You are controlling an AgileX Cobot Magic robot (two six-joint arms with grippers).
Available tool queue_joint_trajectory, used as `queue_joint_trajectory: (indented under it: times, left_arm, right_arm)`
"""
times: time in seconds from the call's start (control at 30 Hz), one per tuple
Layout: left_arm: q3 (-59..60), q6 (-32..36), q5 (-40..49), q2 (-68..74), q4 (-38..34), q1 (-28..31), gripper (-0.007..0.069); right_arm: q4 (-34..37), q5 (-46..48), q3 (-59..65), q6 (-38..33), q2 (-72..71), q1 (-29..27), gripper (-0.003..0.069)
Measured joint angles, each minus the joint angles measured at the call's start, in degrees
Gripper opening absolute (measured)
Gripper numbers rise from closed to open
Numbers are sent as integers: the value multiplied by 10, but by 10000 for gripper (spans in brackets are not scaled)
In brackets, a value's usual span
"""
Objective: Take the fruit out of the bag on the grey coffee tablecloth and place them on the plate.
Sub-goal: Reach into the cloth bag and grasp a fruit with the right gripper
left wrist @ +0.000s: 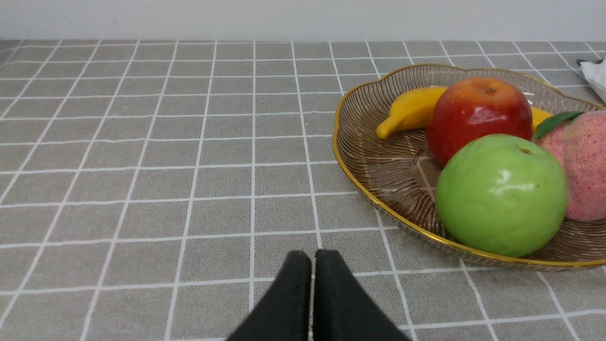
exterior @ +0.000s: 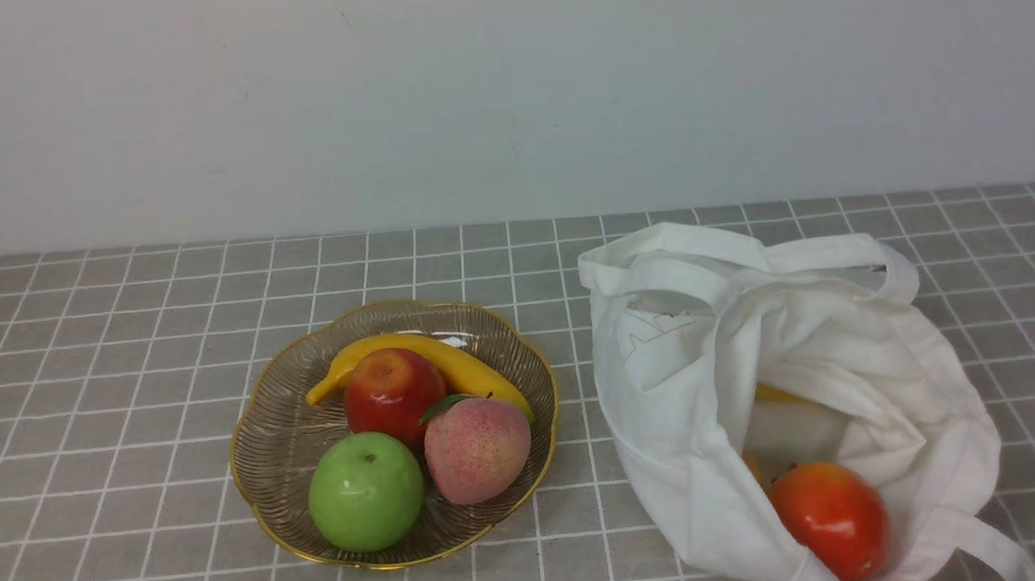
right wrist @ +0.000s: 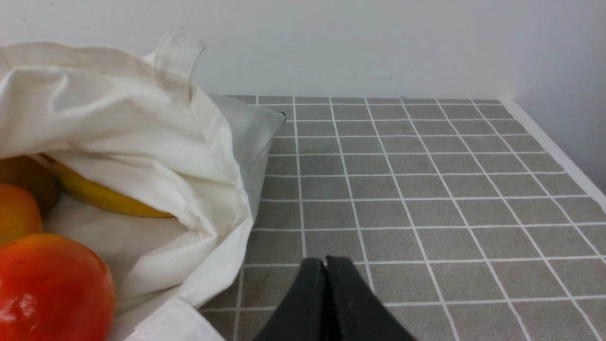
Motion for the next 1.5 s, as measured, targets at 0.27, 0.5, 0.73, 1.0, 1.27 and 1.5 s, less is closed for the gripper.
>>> queue_joint_trajectory:
  times: [0.27,0.5,0.73,1.0,1.27,1.5]
  left_arm:
    - [0,0,0,0,0,0,-8]
    - [0,0,0,0,0,0,-8]
    - [0,0,0,0,0,0,-8]
    - [0,0,0,0,0,0,-8]
    - [0,0,0,0,0,0,-8]
    - [0,0,0,0,0,0,-8]
  right_arm:
    - [0,0,0,2,0,0,-15]
    - [0,0,0,2,0,0,-15]
    - [0,0,0,2,0,0,-15]
    - [2,0,0,5,0,0,-15]
    - [228,-184,4,143,0,0,-15]
    - [310,-256,4,169,0,0,-15]
